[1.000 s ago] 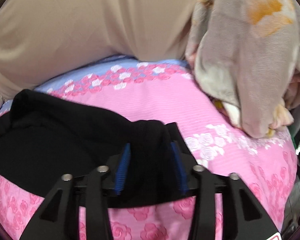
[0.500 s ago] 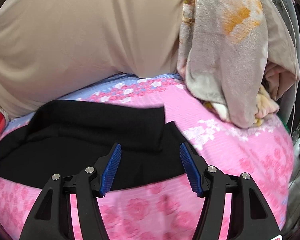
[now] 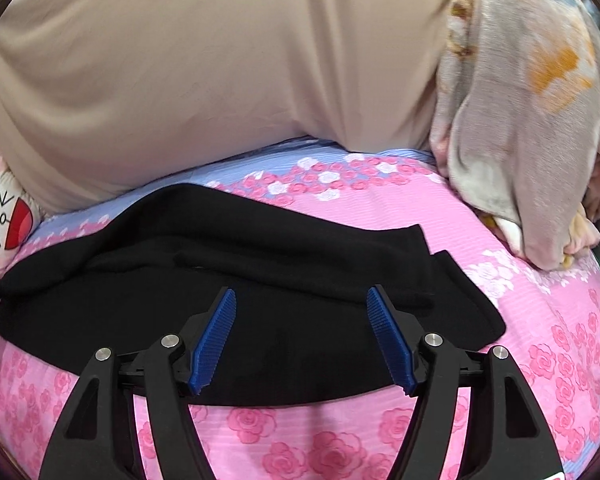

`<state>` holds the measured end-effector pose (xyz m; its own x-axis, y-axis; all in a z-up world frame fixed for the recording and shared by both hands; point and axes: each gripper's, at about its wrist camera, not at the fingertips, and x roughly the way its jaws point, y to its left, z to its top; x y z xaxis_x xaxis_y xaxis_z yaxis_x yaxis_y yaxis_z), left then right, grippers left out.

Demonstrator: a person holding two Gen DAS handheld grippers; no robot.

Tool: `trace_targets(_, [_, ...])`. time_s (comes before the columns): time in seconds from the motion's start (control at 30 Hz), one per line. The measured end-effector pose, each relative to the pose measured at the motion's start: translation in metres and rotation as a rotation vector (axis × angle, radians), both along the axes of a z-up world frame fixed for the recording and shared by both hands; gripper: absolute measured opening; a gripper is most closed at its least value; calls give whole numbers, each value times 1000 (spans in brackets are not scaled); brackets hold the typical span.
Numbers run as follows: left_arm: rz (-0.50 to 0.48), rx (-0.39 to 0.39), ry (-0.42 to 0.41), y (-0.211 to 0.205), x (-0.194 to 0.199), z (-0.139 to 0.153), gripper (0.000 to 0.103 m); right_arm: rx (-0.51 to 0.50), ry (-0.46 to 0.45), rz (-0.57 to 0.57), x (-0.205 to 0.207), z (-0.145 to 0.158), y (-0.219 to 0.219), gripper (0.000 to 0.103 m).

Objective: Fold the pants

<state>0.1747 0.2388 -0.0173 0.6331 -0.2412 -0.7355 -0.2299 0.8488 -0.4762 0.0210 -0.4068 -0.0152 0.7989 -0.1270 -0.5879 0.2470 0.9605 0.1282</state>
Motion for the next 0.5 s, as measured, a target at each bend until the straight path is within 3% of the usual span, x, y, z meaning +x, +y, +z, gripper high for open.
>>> trace_targets(0.1, [-22, 9, -5, 25, -38, 27, 10, -16, 12, -6, -1, -3, 0, 73])
trace_targets(0.17, [4, 35, 50, 42, -55, 27, 15, -5, 29, -18, 0, -9, -5, 73])
trace_targets(0.23, [48, 124, 159, 54, -63, 6, 26, 19, 39, -30, 3, -13, -11, 73])
trace_targets(0.27, [63, 174, 202, 56, -66, -4, 27, 41, 38, -41, 5, -13, -15, 73])
trace_targets(0.33, [151, 384, 274, 49, -68, -13, 26, 79, 34, -58, 11, -10, -19, 73])
trace_targets(0.4, [175, 543, 238, 30, -70, -4, 27, 152, 28, -60, 18, -5, -23, 73])
trace_targets(0.43, [172, 552, 206, 21, -70, 3, 34, 201, 29, -48, 24, -1, -23, 73])
trace_targets(0.47, [161, 528, 167, 13, -71, 10, 51, 234, 51, -45, 31, 0, -21, 73])
trace_targets(0.5, [137, 472, 119, 3, -71, 20, 61, 255, 81, -46, 38, -1, -20, 73])
